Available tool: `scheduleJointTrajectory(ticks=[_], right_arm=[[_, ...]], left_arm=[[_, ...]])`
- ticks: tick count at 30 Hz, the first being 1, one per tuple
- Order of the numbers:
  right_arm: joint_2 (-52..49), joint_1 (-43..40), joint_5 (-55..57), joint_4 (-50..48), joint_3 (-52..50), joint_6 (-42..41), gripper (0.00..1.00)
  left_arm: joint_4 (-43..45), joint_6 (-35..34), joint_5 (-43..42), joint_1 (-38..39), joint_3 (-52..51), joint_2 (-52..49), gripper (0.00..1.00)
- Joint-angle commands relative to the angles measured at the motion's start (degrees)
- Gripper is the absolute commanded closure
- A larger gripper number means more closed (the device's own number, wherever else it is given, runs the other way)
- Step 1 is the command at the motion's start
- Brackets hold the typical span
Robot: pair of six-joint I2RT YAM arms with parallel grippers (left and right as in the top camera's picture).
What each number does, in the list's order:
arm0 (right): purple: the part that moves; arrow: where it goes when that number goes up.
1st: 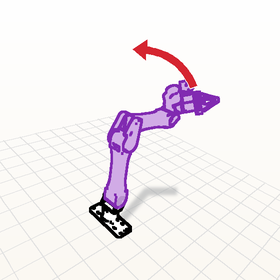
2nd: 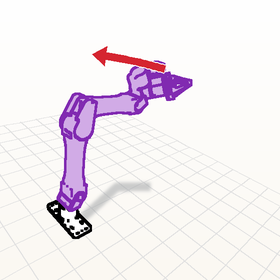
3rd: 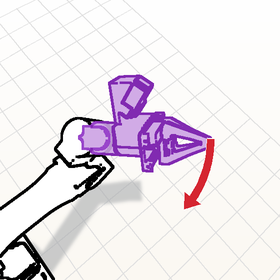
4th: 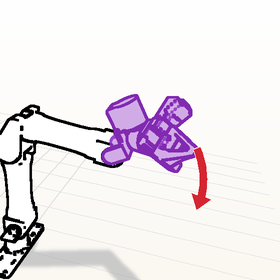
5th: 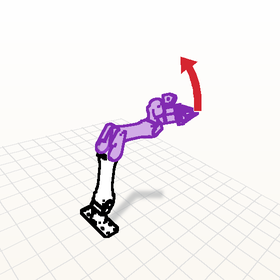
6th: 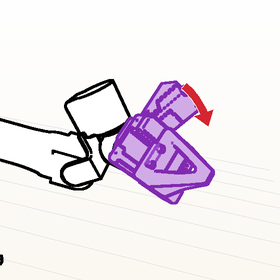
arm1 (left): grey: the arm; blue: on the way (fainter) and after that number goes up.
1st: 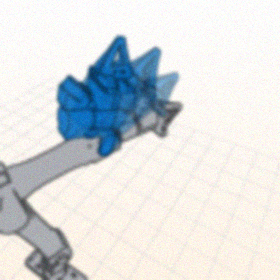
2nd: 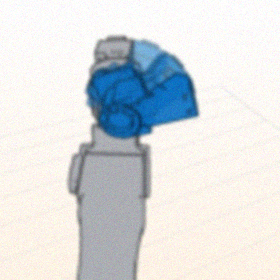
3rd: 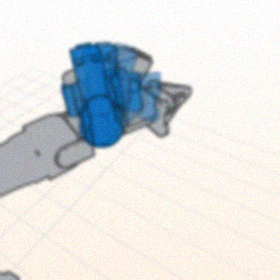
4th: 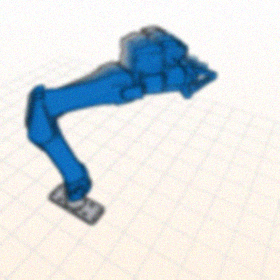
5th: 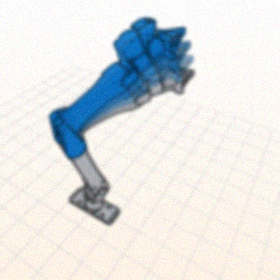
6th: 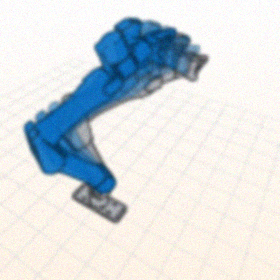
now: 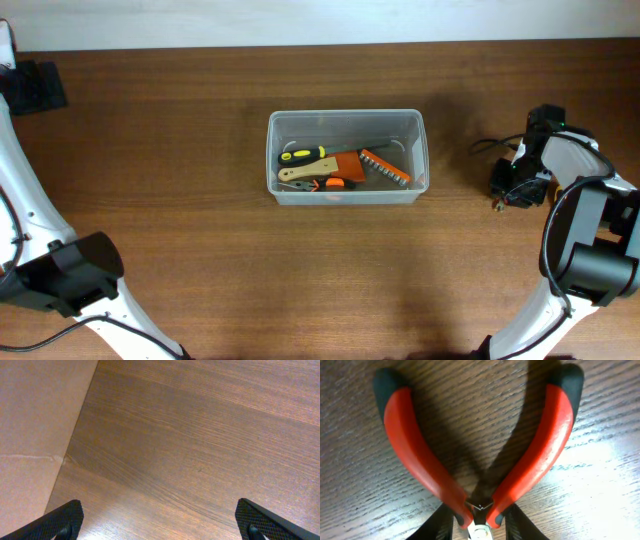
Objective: Pack container
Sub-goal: 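Lower the right gripper onto the red-handled cutting pliers and grasp them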
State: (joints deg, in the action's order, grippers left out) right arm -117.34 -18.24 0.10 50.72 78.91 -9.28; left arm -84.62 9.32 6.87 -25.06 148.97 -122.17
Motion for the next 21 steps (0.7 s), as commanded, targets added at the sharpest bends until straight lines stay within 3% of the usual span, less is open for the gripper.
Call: scheduleJointTrajectory(ticks=[1, 4, 14, 21], right_arm=[[-3.04, -0.26, 0.52, 0.02, -0.85, -0.72, 0.69], [-3.04, -0.26, 0.52, 0.70, -0.85, -0.70, 0.76], [-1.11, -0.26, 0.52, 2.67, 0.83, -0.44, 0.78], [4.48, -0.09, 0.31, 9.27, 10.19, 1.95, 0.83]], left_arm=[[0.11, -0.74, -0.44, -0.24, 0.00, 0.24, 0.01], [0.11, -0.72, -0.44, -0.24, 0.00, 0.24, 0.01], [0.11, -0.72, -0.44, -0.24, 0.00, 0.24, 0.01], [0.11, -0.72, -0.44, -0.26, 0.00, 0.24, 0.01]])
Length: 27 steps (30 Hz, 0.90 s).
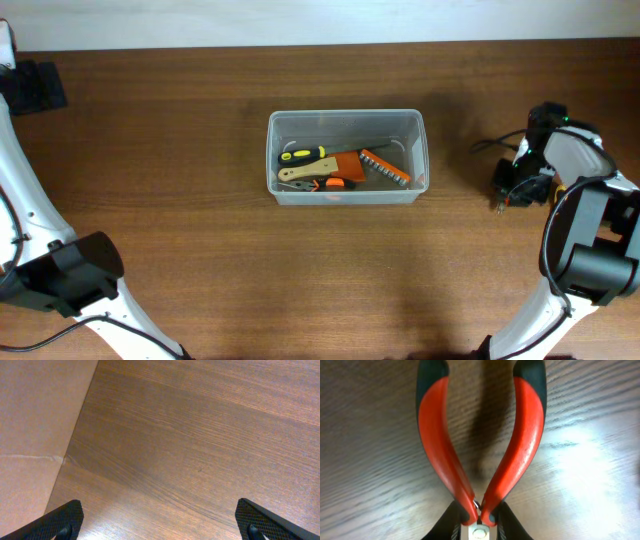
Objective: Pack container
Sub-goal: 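Lower the right gripper onto the red-handled cutting pliers and grasp them, then carry the red pliers into the container and release them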
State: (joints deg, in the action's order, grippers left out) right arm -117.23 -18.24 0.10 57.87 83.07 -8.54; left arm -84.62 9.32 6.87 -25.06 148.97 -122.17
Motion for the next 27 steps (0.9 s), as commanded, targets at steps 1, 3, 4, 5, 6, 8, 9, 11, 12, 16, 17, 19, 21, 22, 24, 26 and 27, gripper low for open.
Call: scheduleJointTrajectory(ticks=[1, 3, 4, 5, 6, 8, 9, 11, 12, 16, 17, 19, 21, 22, 24, 26, 27], right_arm=[[5.22, -0.09, 0.31, 3.37, 7.91, 1.20, 0.85], [6.69, 0.04, -0.28, 5.40, 11.08, 1.31, 0.89], [7.48, 0.33, -1.49, 6.54, 12.96, 2.34, 0.90], [8.09, 0.68, -2.49, 7.56, 14.64, 2.82, 0.91], [8.66, 1.16, -3.32, 8.63, 16.37, 3.45, 0.91], [9.79, 2.64, -3.80, 10.43, 19.98, 3.91, 0.92], [10.32, 3.54, -3.85, 11.10, 21.68, 4.07, 0.93], [11.32, 5.70, -4.04, 12.31, 24.52, 5.07, 0.95], [11.80, 7.10, -3.98, 12.85, 25.92, 5.35, 0.96], [13.11, 13.81, -4.15, 14.36, 30.32, 7.43, 0.96], [13.33, 16.04, -4.22, 14.40, 31.04, 8.26, 0.96], [13.44, 20.22, -4.24, 14.27, 31.63, 10.58, 0.96], [13.22, 24.70, -4.20, 14.19, 31.61, 15.37, 0.96], [12.90, 26.75, -4.22, 14.21, 31.61, 17.68, 0.96], [11.91, 31.17, -4.22, 14.21, 31.58, 23.74, 0.96], [10.69, 34.51, -4.22, 14.40, 31.58, 30.12, 0.96], [9.94, 36.15, -4.26, 14.75, 31.58, 33.46, 0.96]], left_arm=[[0.11, -0.72, -0.44, -0.24, 0.00, 0.24, 0.01], [0.11, -0.74, -0.44, -0.24, 0.00, 0.24, 0.01], [0.11, -0.72, -0.44, -0.24, 0.00, 0.24, 0.01], [0.11, -0.72, -0.44, -0.24, 0.00, 0.24, 0.01], [0.11, -0.74, -0.44, -0.24, 0.00, 0.24, 0.01], [0.11, -0.74, -0.44, -0.20, 0.00, 0.24, 0.01], [0.11, -0.74, -0.44, -0.07, 0.00, 0.24, 0.01], [0.11, -0.74, -0.44, 0.02, 0.00, 0.24, 0.01], [0.11, -0.74, -0.44, 0.02, 0.00, 0.24, 0.01], [0.11, -0.72, -0.44, 0.02, 0.00, 0.24, 0.01], [0.11, -0.72, -0.44, 0.02, 0.00, 0.24, 0.01], [0.11, -0.74, -0.44, 0.02, 0.00, 0.24, 0.01], [0.11, -0.72, -0.44, 0.02, 0.00, 0.24, 0.01], [0.11, -0.74, -0.44, 0.02, 0.00, 0.24, 0.01], [0.11, -0.72, -0.44, 0.02, 0.00, 0.24, 0.01], [0.11, -0.74, -0.44, 0.02, 0.00, 0.24, 0.01], [0.11, -0.74, -0.44, 0.02, 0.00, 0.24, 0.01]])
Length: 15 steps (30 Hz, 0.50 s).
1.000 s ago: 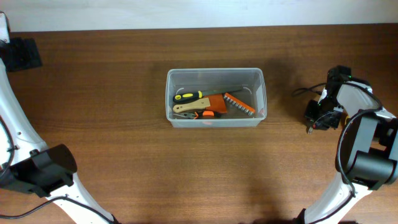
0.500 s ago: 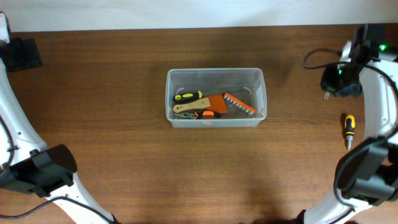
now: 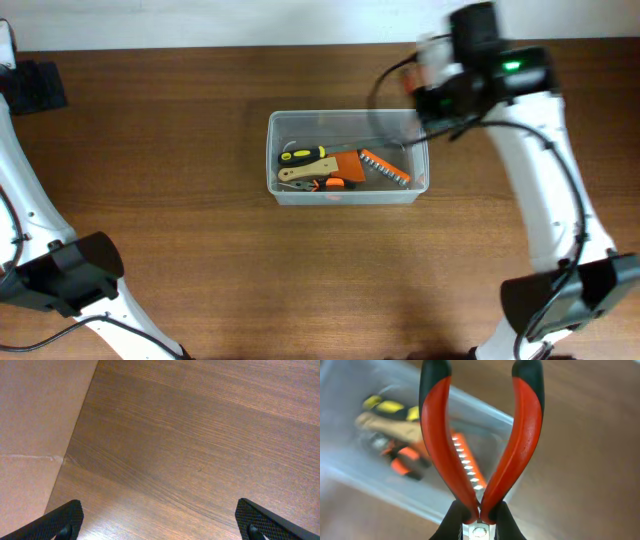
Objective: Pack container
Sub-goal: 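Carry the red pliers into the container and release them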
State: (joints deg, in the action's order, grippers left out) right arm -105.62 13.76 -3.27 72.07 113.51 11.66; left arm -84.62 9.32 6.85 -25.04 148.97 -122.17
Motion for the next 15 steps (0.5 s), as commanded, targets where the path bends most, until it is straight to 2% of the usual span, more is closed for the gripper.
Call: scheduleJointTrajectory(ticks=[1, 5, 8, 12, 15], right_arm=[[-2.40, 5.31, -1.25, 0.98, 1.14, 16.02, 0.96], [-6.56, 9.31, -5.07, 3.48, 1.14, 29.77, 0.96], [-10.25, 10.75, -5.79, 4.28, 1.14, 36.92, 0.96], [-15.74, 11.02, -4.50, 4.37, 1.14, 43.30, 0.96], [-19.45, 9.99, 1.07, 4.90, 1.14, 44.52, 0.96]], left_arm=[[0.11, -0.72, -0.42, 0.00, 0.00, 0.24, 0.01], [0.11, -0.72, -0.42, 0.00, 0.00, 0.24, 0.01], [0.11, -0.72, -0.42, 0.00, 0.00, 0.24, 0.01], [0.11, -0.74, -0.42, 0.00, 0.00, 0.24, 0.01], [0.11, -0.72, -0.39, 0.00, 0.00, 0.24, 0.01]])
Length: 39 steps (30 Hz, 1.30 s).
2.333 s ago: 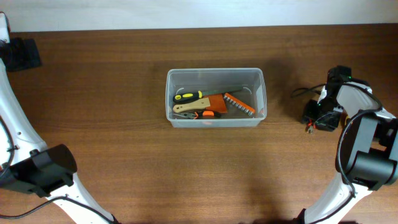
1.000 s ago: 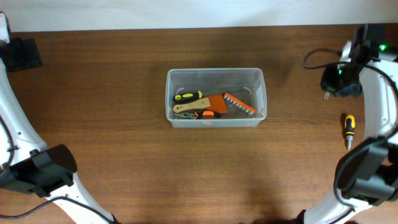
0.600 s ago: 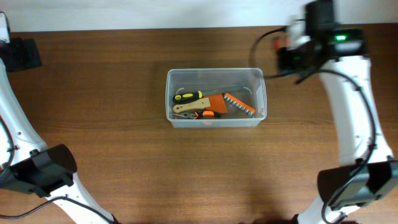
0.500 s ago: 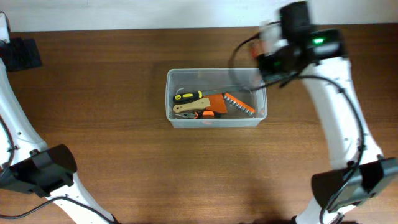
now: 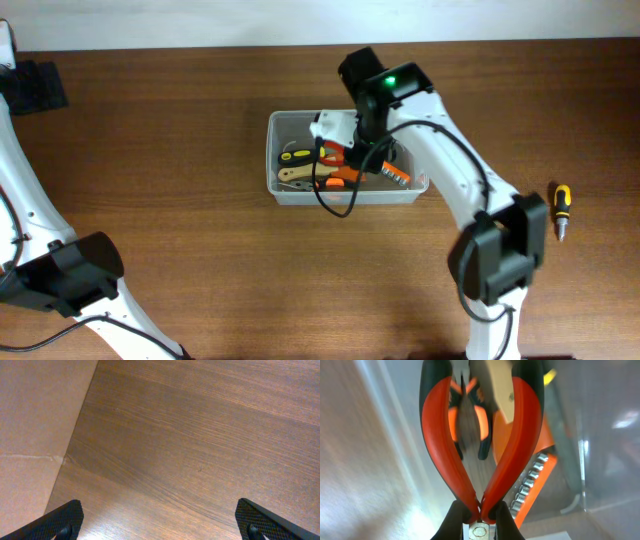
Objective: Pack container
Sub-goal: 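Carry the red pliers into the container and release them, then move the right gripper to the yellow-black screwdriver and grasp it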
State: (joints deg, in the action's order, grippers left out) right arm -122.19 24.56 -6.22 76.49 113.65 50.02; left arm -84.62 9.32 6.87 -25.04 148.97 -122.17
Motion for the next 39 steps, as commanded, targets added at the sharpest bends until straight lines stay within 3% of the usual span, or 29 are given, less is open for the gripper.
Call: scheduleJointTrajectory(ticks=[1, 10, 12, 13, 14, 19, 24, 31, 32, 33, 34, 35, 39], right_arm=[[-4.31, -1.49, 5.90, 0.94, 1.01, 6.19, 0.96], [-8.94, -7.28, 4.74, 1.75, 0.92, 6.56, 0.94], [-8.85, -7.80, 4.09, 1.86, 0.92, 6.34, 0.79], [-8.68, -7.80, 4.09, 2.01, 0.92, 5.62, 0.40], [-8.57, -7.67, 4.11, 2.12, 1.01, 4.57, 0.23], [-6.54, -6.05, 3.23, 2.99, 1.81, -0.96, 0.26], [-2.75, -4.76, 5.86, 4.96, 2.32, -4.24, 0.52], [5.51, -11.67, 7.54, 5.05, 10.38, -22.93, 0.53], [6.60, -13.35, 7.41, 5.03, 11.58, -25.16, 0.52], [7.87, -15.50, 6.56, 5.03, 12.81, -27.45, 0.41], [8.83, -17.40, 5.09, 5.05, 13.66, -29.51, 0.29], [9.97, -19.87, 2.93, 5.03, 14.49, -31.93, 0.04], [11.69, -27.93, 1.49, 3.85, 15.13, -32.79, 0.00]], left_arm=[[0.11, -0.72, -0.44, 0.00, 0.00, 0.24, 0.01], [0.11, -0.74, -0.44, 0.00, 0.00, 0.24, 0.01], [0.11, -0.72, -0.44, 0.00, 0.00, 0.24, 0.01], [0.11, -0.74, -0.44, 0.00, 0.00, 0.24, 0.01], [0.11, -0.74, -0.44, 0.00, 0.00, 0.24, 0.01], [0.11, -0.72, -0.44, 0.00, 0.00, 0.24, 0.01], [0.11, -0.74, -0.44, 0.00, 0.00, 0.24, 0.01], [0.11, -0.74, -0.44, 0.00, 0.00, 0.24, 0.01], [0.11, -0.72, -0.44, 0.00, 0.00, 0.24, 0.01], [0.11, -0.72, -0.44, 0.00, 0.00, 0.24, 0.01], [0.11, -0.74, -0.44, 0.00, 0.00, 0.24, 0.01], [0.11, -0.74, -0.44, 0.00, 0.00, 0.24, 0.01], [0.11, -0.74, -0.44, 0.00, 0.00, 0.24, 0.01]])
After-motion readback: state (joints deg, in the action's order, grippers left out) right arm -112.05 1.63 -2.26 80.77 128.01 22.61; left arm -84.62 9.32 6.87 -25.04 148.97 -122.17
